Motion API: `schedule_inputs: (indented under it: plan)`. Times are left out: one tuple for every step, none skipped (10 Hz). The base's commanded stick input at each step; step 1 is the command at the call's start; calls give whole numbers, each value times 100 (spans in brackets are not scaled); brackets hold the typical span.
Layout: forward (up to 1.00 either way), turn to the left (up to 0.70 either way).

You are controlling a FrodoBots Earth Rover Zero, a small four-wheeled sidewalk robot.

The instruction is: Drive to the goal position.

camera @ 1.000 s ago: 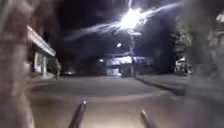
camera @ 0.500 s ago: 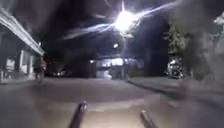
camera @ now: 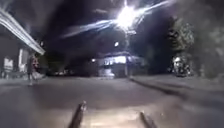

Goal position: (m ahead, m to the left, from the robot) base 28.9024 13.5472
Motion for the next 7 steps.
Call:
schedule_inputs:
  plan:
    - [100,43]
    - [100,43]
    - [100,18]
    - [100,3]
    - [100,3]
    - [100,3]
    - [100,3]
